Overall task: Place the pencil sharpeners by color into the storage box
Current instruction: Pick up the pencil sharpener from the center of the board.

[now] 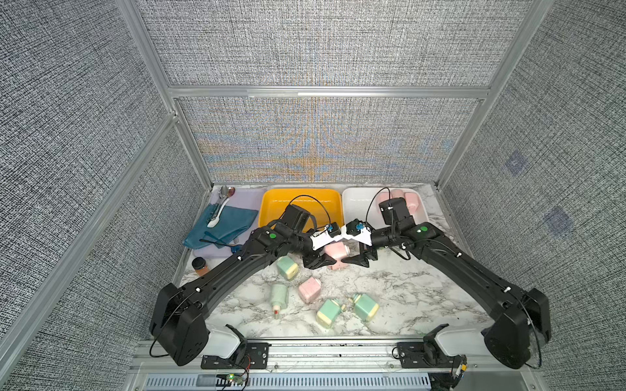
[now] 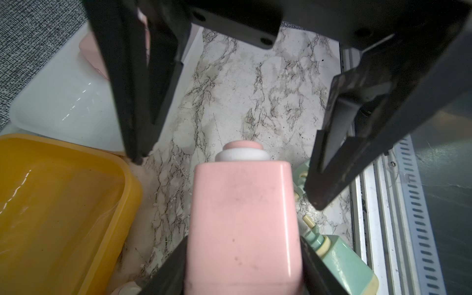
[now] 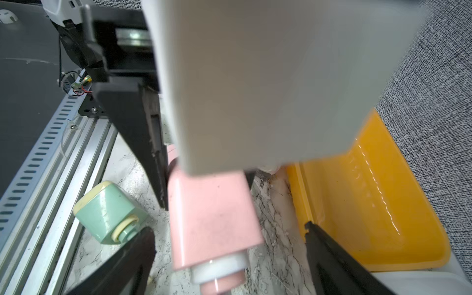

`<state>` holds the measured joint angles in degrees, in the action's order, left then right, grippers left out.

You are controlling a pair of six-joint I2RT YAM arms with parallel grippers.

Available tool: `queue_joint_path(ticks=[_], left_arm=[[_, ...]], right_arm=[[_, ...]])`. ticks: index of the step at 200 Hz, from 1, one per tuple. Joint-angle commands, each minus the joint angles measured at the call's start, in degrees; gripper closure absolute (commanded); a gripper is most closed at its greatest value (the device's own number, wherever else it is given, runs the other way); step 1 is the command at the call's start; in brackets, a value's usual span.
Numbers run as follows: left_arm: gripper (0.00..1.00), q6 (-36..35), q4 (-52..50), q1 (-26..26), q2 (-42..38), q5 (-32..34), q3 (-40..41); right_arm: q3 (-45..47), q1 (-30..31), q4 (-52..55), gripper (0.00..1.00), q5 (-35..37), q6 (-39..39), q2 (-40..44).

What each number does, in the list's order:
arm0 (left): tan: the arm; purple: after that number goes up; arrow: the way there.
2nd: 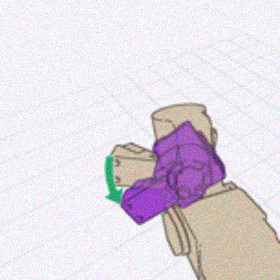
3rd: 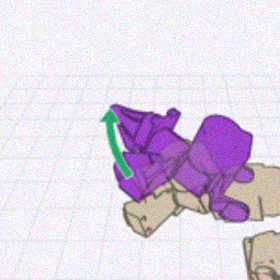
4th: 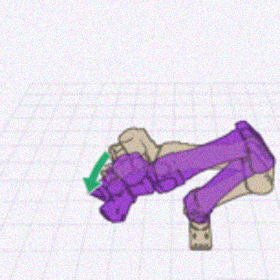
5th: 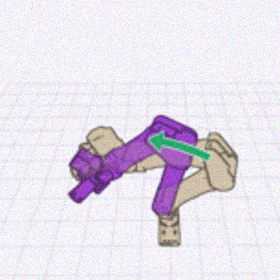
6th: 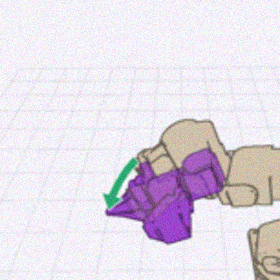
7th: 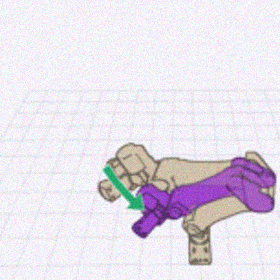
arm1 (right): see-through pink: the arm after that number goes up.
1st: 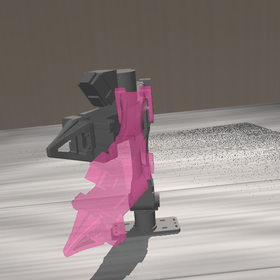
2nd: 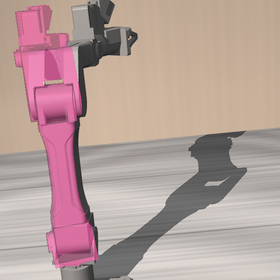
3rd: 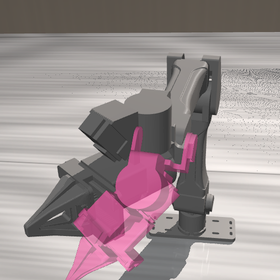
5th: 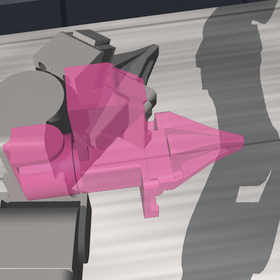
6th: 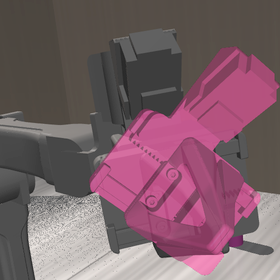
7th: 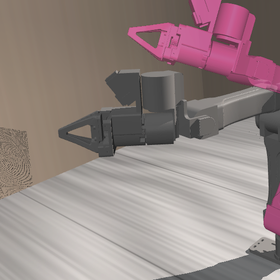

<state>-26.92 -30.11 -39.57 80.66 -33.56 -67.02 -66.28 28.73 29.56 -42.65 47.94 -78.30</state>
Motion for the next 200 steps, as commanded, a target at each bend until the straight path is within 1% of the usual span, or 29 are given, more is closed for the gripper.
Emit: queue_joint_path(ticks=[1, 41, 96, 119, 154, 200], left_arm=[[1.00, 0.0, 0.6, 0.4, -0.5, -2.9, -0.9], [1.00, 0.9, -0.2, 0.4, 0.1, -3.8, -2.1], [1.00, 1.4, 4.8, 0.4, -1.9, -2.8, 0.8], [1.00, 1.0, 6.5, 0.4, -2.9, -3.0, 1.9], [1.00, 1.1, 10.8, 0.4, -4.3, -3.0, 4.7], [1.00, 1.6, 11.4, 0.5, -4.1, -3.0, 5.1]], right_arm=[[-0.4, 0.1, 2.4, 0.07, -0.9, 0.9, -0.1], [-4.3, 1.1, 4.8, 0.12, -0.6, 1.4, -3.0], [-9.2, 2.3, 10.6, 0.22, -2.3, 3.9, -8.4], [-10.9, 2.7, 11.9, 0.22, -3.4, 4.9, -10.0], [-9.9, 2.7, 11.2, 0.21, -5.2, 6.4, -10.2], [-4.8, 2.4, 5.7, 0.22, -6.4, 5.2, -5.7]])
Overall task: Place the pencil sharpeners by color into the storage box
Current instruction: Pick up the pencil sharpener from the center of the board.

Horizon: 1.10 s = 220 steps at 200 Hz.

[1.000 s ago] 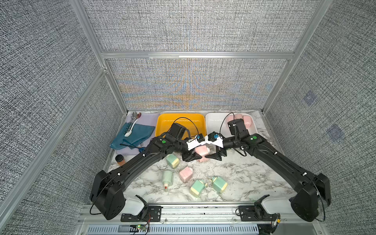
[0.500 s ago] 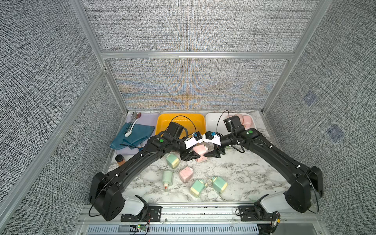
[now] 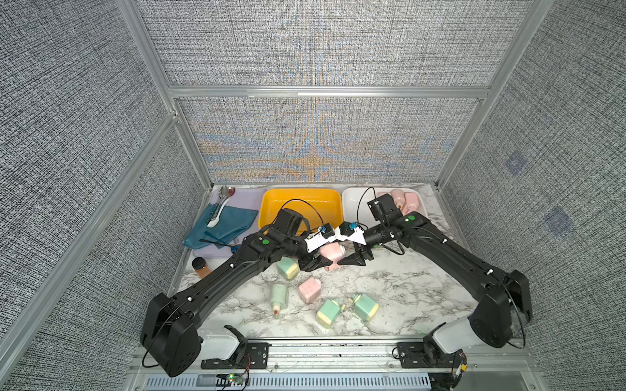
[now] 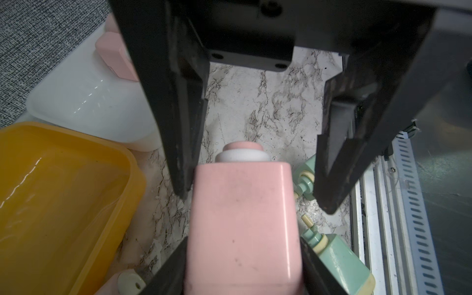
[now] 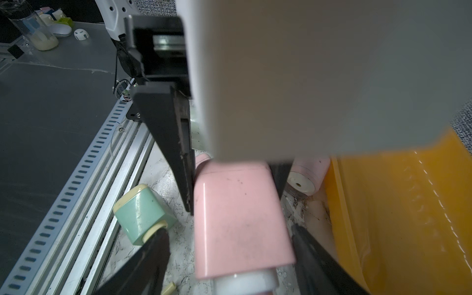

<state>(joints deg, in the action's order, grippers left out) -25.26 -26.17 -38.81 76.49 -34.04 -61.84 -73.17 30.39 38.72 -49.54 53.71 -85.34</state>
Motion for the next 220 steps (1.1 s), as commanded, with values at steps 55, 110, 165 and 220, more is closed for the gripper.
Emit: queue_joint_path(ticks=[55, 110, 165, 220], left_arm=[[1.00, 0.7, 8.3, -0.3, -0.2, -2.6, 0.5], [1.00, 1.5, 10.4, -0.4, -1.3, -3.0, 1.6], [0.96, 2.2, 10.5, -0.3, -0.4, 0.2, 1.2], [0.01, 8.1, 19.6, -0.3, -0.8, 10.9, 5.4]], right_arm=[[6.4, -0.9, -7.7, 0.34, 0.7, -4.2, 4.2], [6.0, -1.2, -5.5, 0.36, -0.9, -3.7, 3.3], [3.4, -1.9, -3.7, 0.90, -3.6, -4.3, 1.9], [5.4, -5.9, -15.4, 1.00, 1.6, -16.8, 2.0]])
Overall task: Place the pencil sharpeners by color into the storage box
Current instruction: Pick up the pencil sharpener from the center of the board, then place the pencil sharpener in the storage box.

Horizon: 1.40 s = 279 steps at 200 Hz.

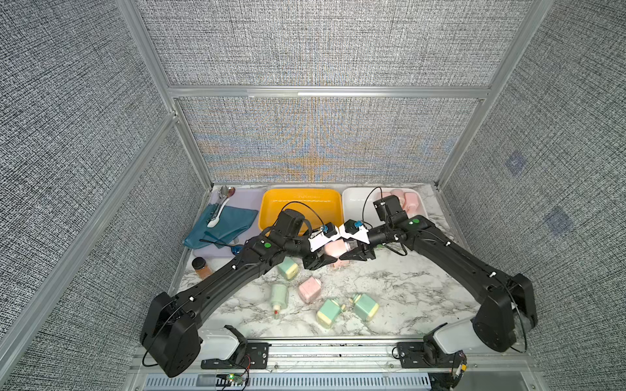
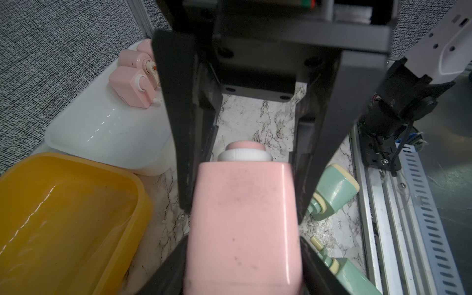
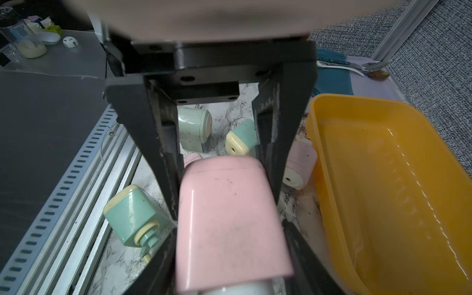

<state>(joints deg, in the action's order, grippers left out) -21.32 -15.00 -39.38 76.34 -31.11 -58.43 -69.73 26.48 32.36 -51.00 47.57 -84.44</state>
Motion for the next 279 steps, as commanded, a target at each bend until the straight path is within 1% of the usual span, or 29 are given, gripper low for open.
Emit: queue_joint_path(ticks=[1, 22, 52, 69, 90, 106, 124, 150, 171, 198, 221, 243, 260, 279], left_arm=[[0.01, 4.3, 8.6, 0.2, -0.6, 8.2, 2.1], [0.01, 6.7, 12.2, 0.2, -0.5, 13.6, 3.5], [0.01, 10.8, 16.5, 0.2, 2.1, 24.1, 3.7], [0.01, 13.7, 18.1, 0.2, 4.0, 28.1, 3.2], [0.01, 19.1, 18.6, 0.4, 6.9, 32.1, 1.1], [0.01, 21.9, 15.5, 0.3, 10.0, 33.0, -2.5], [0.01, 25.2, 13.2, 0.3, 13.5, 31.1, -6.3], [0.01, 30.5, 13.7, 0.4, 17.5, 34.1, -9.2], [0.01, 32.7, 13.6, 0.4, 20.3, 35.1, -11.6], [0.01, 33.9, 13.9, 0.3, 23.7, 32.9, -14.4], [0.01, 35.1, 14.1, 0.4, 26.9, 34.2, -17.2], [0.01, 35.1, 10.1, 0.4, 30.7, 36.2, -22.6], [0.01, 36.7, 7.7, 0.4, 33.4, 37.6, -26.4], [0.01, 37.9, 7.0, 0.4, 36.0, 36.5, -29.0]], right_arm=[[2.1, -2.1, -9.6, 1.00, 3.3, -11.1, 1.2], [5.6, -4.2, -20.0, 1.00, 7.9, -19.2, 3.1], [8.2, -4.8, -29.0, 1.00, 17.7, -26.1, 4.0], [9.9, -4.8, -34.7, 1.00, 25.1, -30.9, 3.9], [11.9, -4.7, -42.1, 1.00, 33.7, -38.0, 3.2], [13.1, -4.7, -46.6, 1.00, 37.7, -43.3, 2.6], [14.0, -4.8, -51.2, 1.00, 43.3, -49.2, 1.3], [14.2, -4.8, -54.4, 1.00, 52.0, -55.5, -0.8], [13.7, -4.8, -56.2, 1.00, 55.7, -57.2, -2.7], [13.2, -5.3, -59.3, 1.00, 61.9, -58.0, -6.6], [10.9, -6.4, -60.7, 1.00, 63.0, -57.6, -11.3], [7.3, -6.6, -60.1, 1.00, 64.7, -56.3, -15.7], [5.9, -6.6, -60.9, 1.00, 66.4, -55.1, -18.4], [5.3, -6.6, -62.7, 1.00, 68.0, -53.8, -21.0]])
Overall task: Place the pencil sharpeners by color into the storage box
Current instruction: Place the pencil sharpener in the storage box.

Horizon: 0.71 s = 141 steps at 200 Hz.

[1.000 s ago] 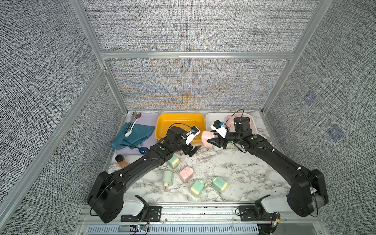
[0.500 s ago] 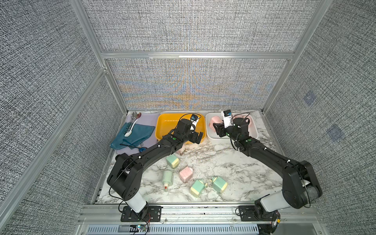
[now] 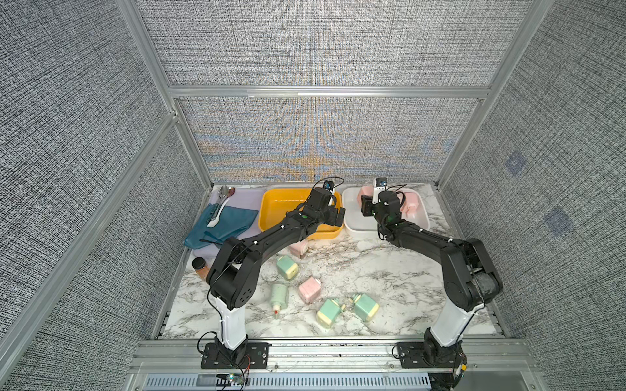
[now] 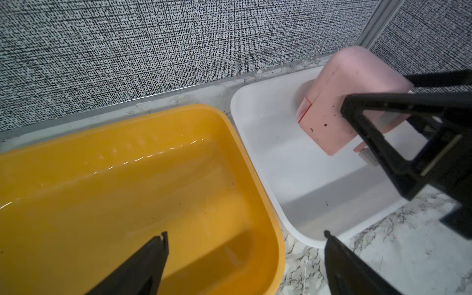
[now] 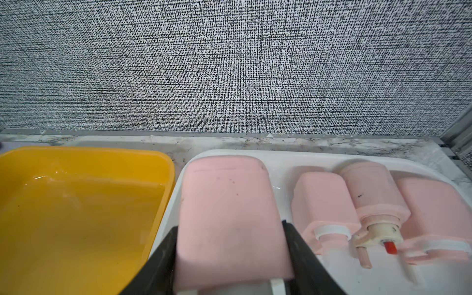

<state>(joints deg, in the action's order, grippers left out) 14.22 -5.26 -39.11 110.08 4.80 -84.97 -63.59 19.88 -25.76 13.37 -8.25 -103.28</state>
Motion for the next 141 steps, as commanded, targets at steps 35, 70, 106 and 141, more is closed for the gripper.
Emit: queue_joint_path(ticks=[35, 70, 106, 141], left_arm=[[0.01, 5.1, -4.3, 0.1, 6.8, 0.4, -6.7], [0.01, 7.6, -9.6, 0.0, 12.0, 2.0, -13.6], [0.01, 8.2, -9.8, 0.1, 14.4, 1.3, -16.4], [0.01, 9.4, -10.4, 0.1, 17.8, 0.2, -19.8]], right_arm=[[-3.6, -0.8, -3.3, 1.00, 4.6, 1.2, -5.6], [-3.2, -1.2, -5.1, 1.00, 6.0, 0.2, -7.0], [-4.2, -1.8, -5.3, 1.00, 6.4, 0.4, -8.5], [-4.8, -1.8, -5.5, 1.00, 7.7, 0.4, -10.4]])
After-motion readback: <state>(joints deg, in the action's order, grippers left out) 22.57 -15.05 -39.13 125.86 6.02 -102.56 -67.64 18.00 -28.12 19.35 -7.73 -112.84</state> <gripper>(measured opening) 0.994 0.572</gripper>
